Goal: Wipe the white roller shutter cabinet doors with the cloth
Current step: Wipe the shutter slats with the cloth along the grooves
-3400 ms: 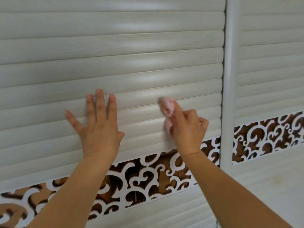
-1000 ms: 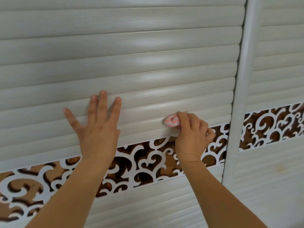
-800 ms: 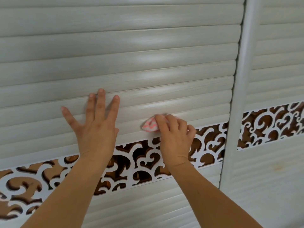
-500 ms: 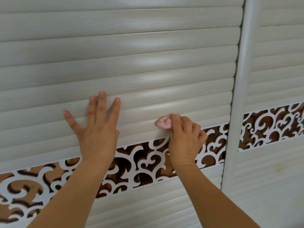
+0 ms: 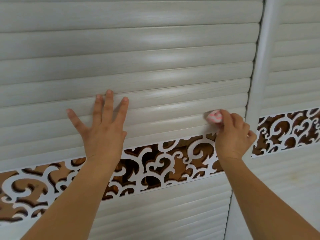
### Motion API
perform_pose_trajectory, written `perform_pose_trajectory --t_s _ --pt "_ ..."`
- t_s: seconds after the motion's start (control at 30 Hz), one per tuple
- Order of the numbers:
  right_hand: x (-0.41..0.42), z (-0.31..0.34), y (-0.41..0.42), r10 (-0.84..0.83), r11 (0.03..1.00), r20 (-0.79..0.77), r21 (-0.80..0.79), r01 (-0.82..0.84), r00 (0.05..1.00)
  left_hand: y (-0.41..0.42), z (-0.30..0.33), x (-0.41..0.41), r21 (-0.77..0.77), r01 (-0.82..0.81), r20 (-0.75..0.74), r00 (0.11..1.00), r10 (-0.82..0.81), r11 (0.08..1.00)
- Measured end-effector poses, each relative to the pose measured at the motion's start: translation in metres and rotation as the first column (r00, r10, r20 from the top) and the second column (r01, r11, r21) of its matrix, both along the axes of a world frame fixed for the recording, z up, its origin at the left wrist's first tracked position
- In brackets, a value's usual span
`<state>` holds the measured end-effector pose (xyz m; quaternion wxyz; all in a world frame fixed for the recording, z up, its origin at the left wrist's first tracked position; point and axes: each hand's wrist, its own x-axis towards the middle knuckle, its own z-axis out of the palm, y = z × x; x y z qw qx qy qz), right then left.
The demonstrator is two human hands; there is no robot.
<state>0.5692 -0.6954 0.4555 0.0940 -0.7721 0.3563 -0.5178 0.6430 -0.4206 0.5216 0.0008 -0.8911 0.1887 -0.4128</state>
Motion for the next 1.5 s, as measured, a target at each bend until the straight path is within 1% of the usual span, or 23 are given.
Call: perform_pose_trajectory --t_s 0.13,0.2,0.27,0.53,0.63,0.77,0.93,1.03,1.13,1.2,1.23,1.27,1.3,1.37,1.43,1.47,1.5 --pt "0.003 0.004 -0.003 -0.041 0.968 0.051 0.251 0.026 0.998 0.005 -0.002 0.000 0.041 -0.044 -0.014 0.999 0.044 0.998" --pt "0.009 0.006 0.007 -0.043 0.944 0.088 0.331 0.011 0.995 0.011 -0.005 0.000 0.068 -0.058 -0.027 0.998 0.060 0.996" --pt "0.015 0.005 0.024 -0.035 0.931 0.107 0.364 -0.006 0.994 0.017 -0.008 0.002 0.076 -0.054 -0.039 0.998 0.057 0.996" --pt "0.038 -0.015 0.122 0.099 0.930 0.189 0.331 -0.158 0.977 0.054 -0.019 0.014 0.135 -0.056 -0.040 0.997 0.062 0.989" --pt "0.049 -0.019 0.158 0.118 0.936 0.208 0.304 -0.179 0.971 0.071 -0.023 0.017 0.155 -0.043 -0.042 0.998 0.050 0.987" --pt "0.066 -0.019 0.214 0.140 0.941 0.194 0.281 -0.192 0.971 0.097 -0.026 0.023 0.175 -0.027 -0.042 0.999 0.035 0.984" --pt "0.088 -0.023 0.295 0.222 0.954 0.145 0.172 -0.245 0.964 0.136 -0.033 0.033 0.191 -0.019 -0.032 0.999 0.025 0.981" --pt "0.096 -0.022 0.336 0.276 0.953 0.118 0.093 -0.288 0.954 0.160 -0.033 0.035 0.151 0.004 -0.052 0.999 0.004 0.988" --pt "0.101 -0.024 0.378 0.354 0.935 0.027 0.003 -0.354 0.935 0.187 -0.036 0.036 0.135 0.026 -0.119 0.993 -0.010 0.990" --pt "0.104 -0.025 0.401 0.397 0.914 -0.034 -0.080 -0.398 0.917 0.212 -0.038 0.038 0.110 -0.003 -0.111 0.994 0.015 0.994" --pt "0.104 -0.027 0.396 0.404 0.907 -0.058 -0.107 -0.408 0.913 0.215 -0.039 0.039 0.100 0.001 -0.116 0.993 0.011 0.995" --pt "0.103 -0.029 0.397 0.416 0.900 -0.063 -0.112 -0.420 0.907 0.226 -0.041 0.038 0.082 -0.003 -0.136 0.991 0.014 0.997" --pt "0.104 -0.030 0.396 0.411 0.906 -0.037 -0.098 -0.413 0.911 0.237 -0.044 0.039 0.067 -0.010 -0.143 0.990 0.020 0.998" --pt "0.101 -0.028 0.390 0.373 0.928 0.036 0.015 -0.373 0.927 0.256 -0.046 0.041 0.060 -0.049 -0.153 0.987 0.057 0.997" --pt "0.104 -0.025 0.396 0.370 0.914 0.090 0.147 -0.379 0.925 0.278 -0.050 0.045 0.048 -0.102 -0.153 0.982 0.108 0.994" --pt "0.107 -0.024 0.404 0.369 0.911 0.088 0.165 -0.379 0.925 0.288 -0.051 0.047 0.035 -0.124 -0.171 0.977 0.128 0.992" --pt "0.113 -0.025 0.416 0.361 0.920 0.080 0.130 -0.369 0.929 0.301 -0.053 0.049 0.029 -0.148 -0.195 0.969 0.151 0.989"
